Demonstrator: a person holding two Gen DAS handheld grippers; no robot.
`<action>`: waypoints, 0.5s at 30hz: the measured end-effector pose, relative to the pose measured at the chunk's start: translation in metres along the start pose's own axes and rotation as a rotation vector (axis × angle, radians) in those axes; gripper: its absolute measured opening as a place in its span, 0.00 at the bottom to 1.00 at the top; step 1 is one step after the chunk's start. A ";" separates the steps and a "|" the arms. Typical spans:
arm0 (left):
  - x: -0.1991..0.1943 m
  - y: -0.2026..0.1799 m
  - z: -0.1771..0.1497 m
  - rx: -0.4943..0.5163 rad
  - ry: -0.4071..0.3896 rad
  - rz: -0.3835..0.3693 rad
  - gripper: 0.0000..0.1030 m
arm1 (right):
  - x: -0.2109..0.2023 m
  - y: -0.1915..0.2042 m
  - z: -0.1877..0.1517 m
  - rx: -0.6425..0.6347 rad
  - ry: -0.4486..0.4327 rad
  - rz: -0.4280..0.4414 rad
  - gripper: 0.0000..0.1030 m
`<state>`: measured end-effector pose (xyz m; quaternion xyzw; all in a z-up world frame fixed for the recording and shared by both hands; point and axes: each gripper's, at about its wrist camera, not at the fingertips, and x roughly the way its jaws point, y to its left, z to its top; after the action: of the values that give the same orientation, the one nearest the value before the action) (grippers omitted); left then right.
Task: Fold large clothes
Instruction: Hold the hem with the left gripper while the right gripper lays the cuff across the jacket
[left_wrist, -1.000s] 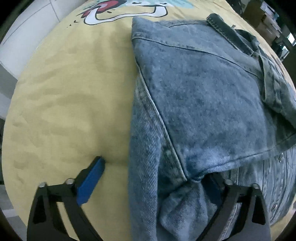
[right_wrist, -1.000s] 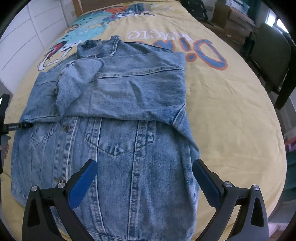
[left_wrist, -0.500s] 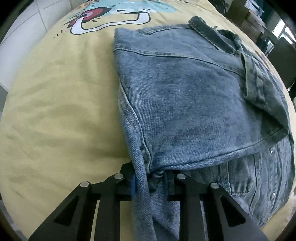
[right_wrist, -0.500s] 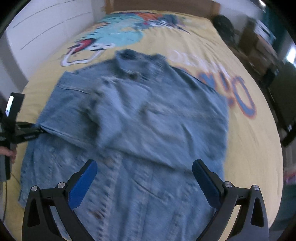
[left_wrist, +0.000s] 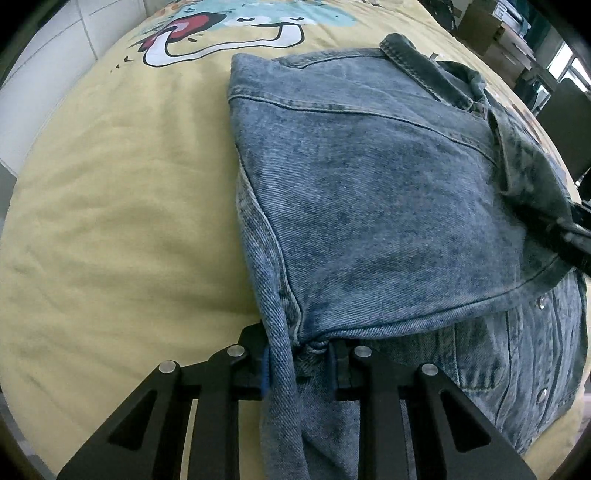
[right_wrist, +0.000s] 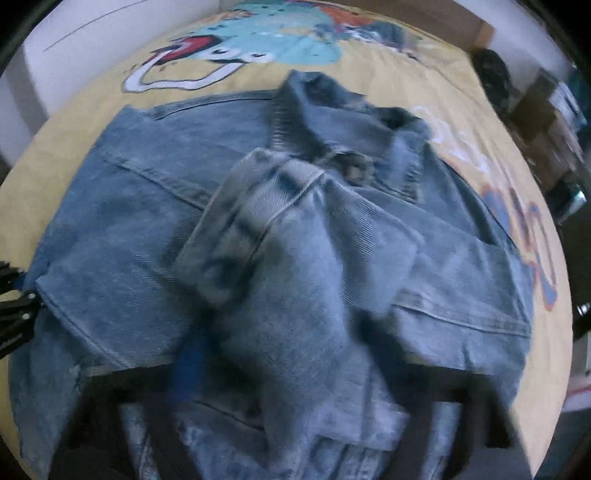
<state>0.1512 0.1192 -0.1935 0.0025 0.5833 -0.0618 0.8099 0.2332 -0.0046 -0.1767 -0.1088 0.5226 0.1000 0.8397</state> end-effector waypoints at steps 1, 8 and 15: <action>0.001 -0.001 0.001 0.003 0.000 0.002 0.19 | -0.005 -0.010 -0.001 0.038 -0.012 0.028 0.27; 0.001 -0.003 0.002 0.005 0.003 0.007 0.19 | -0.030 -0.074 -0.019 0.243 -0.023 0.190 0.24; 0.001 -0.002 0.003 -0.001 0.007 0.003 0.19 | -0.011 -0.099 -0.049 0.291 0.070 0.136 0.52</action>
<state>0.1541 0.1173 -0.1938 0.0031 0.5861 -0.0603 0.8080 0.2143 -0.1141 -0.1806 0.0463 0.5666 0.0758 0.8192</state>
